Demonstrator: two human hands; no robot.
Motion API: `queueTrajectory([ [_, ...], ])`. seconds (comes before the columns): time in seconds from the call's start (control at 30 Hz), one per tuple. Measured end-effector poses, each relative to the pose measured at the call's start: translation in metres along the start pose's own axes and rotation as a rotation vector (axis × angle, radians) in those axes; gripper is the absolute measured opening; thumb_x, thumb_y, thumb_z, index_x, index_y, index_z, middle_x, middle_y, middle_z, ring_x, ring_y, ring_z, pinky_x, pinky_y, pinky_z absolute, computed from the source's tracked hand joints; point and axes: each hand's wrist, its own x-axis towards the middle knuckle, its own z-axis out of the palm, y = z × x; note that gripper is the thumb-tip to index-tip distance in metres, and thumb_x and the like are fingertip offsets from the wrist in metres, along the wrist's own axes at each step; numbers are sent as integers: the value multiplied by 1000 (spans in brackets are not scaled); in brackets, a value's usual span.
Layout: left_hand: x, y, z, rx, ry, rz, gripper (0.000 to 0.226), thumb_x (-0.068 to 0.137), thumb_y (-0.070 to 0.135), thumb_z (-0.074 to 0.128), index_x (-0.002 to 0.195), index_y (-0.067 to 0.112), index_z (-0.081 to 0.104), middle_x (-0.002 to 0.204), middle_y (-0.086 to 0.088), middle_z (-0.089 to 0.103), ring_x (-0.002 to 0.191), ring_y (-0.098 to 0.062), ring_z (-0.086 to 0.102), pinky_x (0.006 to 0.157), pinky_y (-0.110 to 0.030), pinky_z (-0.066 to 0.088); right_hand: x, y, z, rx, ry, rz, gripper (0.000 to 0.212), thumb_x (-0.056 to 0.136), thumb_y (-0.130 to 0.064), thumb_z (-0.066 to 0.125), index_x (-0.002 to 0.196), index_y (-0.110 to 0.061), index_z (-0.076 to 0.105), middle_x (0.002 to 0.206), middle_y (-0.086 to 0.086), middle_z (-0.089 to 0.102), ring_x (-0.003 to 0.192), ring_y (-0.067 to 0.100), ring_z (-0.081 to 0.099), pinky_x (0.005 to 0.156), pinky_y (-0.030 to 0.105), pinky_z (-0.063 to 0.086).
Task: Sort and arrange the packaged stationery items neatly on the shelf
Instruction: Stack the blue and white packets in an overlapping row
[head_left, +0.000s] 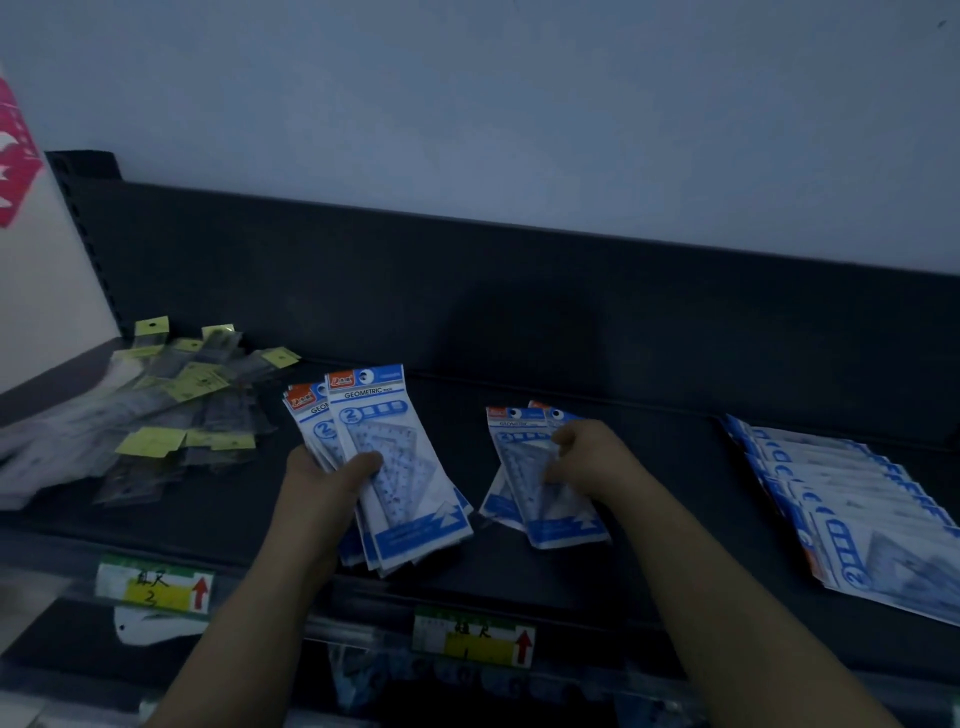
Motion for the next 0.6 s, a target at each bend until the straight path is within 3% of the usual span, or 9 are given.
queueTrajectory([
  [0.07, 0, -1, 0, 2, -5, -2, 45, 83, 18, 72, 122, 12, 53, 115, -10, 65, 97, -30, 67, 81, -49, 55, -3, 3, -1, 30, 25, -15, 37, 78, -18, 72, 111, -19, 55, 110, 7, 53, 99, 19, 55, 73, 25, 45],
  [0.1, -1, -1, 0, 6, -9, -4, 45, 83, 18, 72, 122, 12, 53, 115, -10, 65, 97, -29, 67, 82, -49, 55, -5, 4, 0, 17, 25, -9, 44, 76, -30, 75, 113, -20, 53, 110, 6, 51, 98, 19, 54, 71, 25, 45],
  [0.2, -2, 0, 2, 20, -9, 6, 45, 83, 17, 72, 123, 12, 53, 114, -9, 66, 96, -29, 67, 82, -48, 55, -10, 4, 6, -110, -19, 31, 89, 60, -59, 78, 129, -11, 48, 121, 5, 52, 103, 20, 54, 74, 28, 46],
  [0.23, -3, 0, 2, 21, -10, 8, 45, 83, 16, 72, 123, 11, 53, 114, -10, 66, 96, -29, 67, 81, -47, 55, -13, 2, 6, -110, -35, 25, 85, 60, -57, 80, 125, -11, 50, 111, 2, 55, 92, 16, 56, 67, 27, 45],
  [0.3, -3, 0, 4, 24, -12, 4, 44, 83, 16, 71, 123, 11, 53, 114, -10, 66, 96, -29, 67, 79, -45, 55, -17, 3, 1, 3, -40, 1, 49, 67, -41, 83, 97, -13, 55, 87, -3, 55, 71, 9, 53, 53, 23, 42],
  [0.37, -3, 0, 7, 19, -15, -10, 44, 84, 16, 71, 123, 11, 53, 113, -10, 66, 95, -30, 67, 77, -44, 55, -22, 6, -7, 195, -24, -19, 25, 77, -20, 77, 75, -19, 52, 79, -2, 58, 64, 5, 53, 48, 19, 42],
  [0.43, -4, 0, 13, 9, -26, -18, 42, 84, 16, 71, 122, 10, 53, 113, -11, 66, 94, -31, 68, 73, -42, 56, -26, 9, -11, 375, 46, -75, 16, 85, -12, 69, 75, -17, 56, 81, 3, 64, 62, 7, 56, 44, 16, 44],
  [0.5, -5, 0, 21, 4, -34, -18, 39, 85, 15, 69, 121, 8, 54, 112, -13, 66, 93, -31, 68, 69, -39, 55, -28, 7, -10, 531, 121, -108, 6, 88, -15, 65, 85, -9, 63, 85, 8, 69, 65, 12, 62, 50, 19, 49],
  [0.6, -9, -1, 37, 1, -64, -8, 39, 85, 17, 70, 120, 8, 53, 111, -13, 66, 92, -29, 68, 66, -37, 55, -33, -5, -2, 763, 52, -117, 6, 86, -16, 68, 90, -11, 66, 82, 6, 72, 66, 15, 68, 57, 27, 55],
])
